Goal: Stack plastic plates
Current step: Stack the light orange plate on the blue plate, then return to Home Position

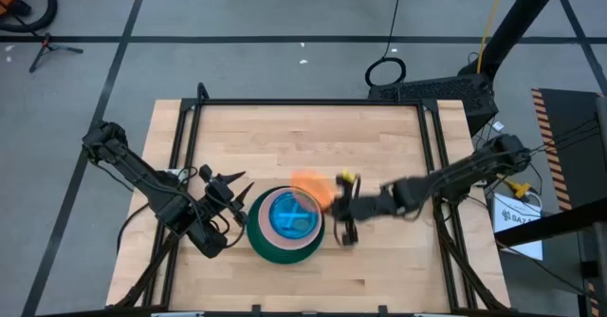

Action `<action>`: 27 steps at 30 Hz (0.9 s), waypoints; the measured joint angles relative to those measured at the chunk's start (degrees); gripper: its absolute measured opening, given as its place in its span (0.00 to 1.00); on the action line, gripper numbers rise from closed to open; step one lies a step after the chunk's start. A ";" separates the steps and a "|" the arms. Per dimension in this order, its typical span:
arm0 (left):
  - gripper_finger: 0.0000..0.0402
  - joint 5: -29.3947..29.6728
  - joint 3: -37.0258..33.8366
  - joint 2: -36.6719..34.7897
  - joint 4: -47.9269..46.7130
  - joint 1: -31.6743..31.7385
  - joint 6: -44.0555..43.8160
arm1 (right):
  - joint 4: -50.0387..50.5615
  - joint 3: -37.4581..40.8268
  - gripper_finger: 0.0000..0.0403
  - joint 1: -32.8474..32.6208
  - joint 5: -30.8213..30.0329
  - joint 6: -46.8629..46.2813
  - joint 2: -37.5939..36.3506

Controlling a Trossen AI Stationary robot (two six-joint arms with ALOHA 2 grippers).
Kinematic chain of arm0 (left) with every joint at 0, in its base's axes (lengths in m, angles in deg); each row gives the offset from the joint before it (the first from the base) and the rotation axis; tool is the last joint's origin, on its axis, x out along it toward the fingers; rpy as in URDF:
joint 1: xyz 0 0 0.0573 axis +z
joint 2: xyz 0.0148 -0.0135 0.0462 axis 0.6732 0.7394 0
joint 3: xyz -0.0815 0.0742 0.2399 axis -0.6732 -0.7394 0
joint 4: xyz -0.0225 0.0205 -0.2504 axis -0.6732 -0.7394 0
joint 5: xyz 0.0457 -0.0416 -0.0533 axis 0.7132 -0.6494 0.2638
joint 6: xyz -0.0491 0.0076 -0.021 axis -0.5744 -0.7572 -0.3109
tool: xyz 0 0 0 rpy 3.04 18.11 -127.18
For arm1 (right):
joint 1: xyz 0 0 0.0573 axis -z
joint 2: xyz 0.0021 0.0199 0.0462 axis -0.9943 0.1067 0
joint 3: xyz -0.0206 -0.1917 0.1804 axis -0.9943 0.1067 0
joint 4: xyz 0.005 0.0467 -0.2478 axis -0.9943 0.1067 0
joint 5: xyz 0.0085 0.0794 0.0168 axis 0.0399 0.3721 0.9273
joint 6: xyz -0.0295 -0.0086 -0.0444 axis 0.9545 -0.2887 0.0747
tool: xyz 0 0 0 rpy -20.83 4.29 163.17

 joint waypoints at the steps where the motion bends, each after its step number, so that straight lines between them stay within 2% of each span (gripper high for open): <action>1: 0.45 0.00 0.00 0.00 -0.01 -0.01 -0.02 | 0.02 -0.76 0.00 -1.73 -0.07 0.77 1.24; 4: 0.45 -0.56 0.00 0.00 -0.02 -0.01 0.48 | 0.14 -3.22 0.00 -5.47 0.23 1.94 5.45; 6: 0.45 -2.95 0.00 -0.02 -0.04 0.00 1.10 | -0.04 -4.62 0.00 -7.02 -0.30 2.38 8.26; 11: 0.45 -11.72 0.00 0.01 0.06 -0.35 2.57 | -0.62 -8.38 0.00 -8.24 -0.42 2.92 14.99; 16: 0.45 -20.88 0.00 0.27 0.74 -3.42 2.99 | -0.24 -11.81 0.01 -8.08 -0.54 5.12 21.03; 23: 0.45 -22.88 0.02 4.07 4.58 -10.75 1.60 | -1.43 -13.65 0.08 -7.68 -2.02 6.50 24.35; 27: 0.45 -22.91 0.02 7.93 6.93 -13.47 -0.75 | -1.42 -13.65 0.16 -6.89 -1.94 4.75 24.38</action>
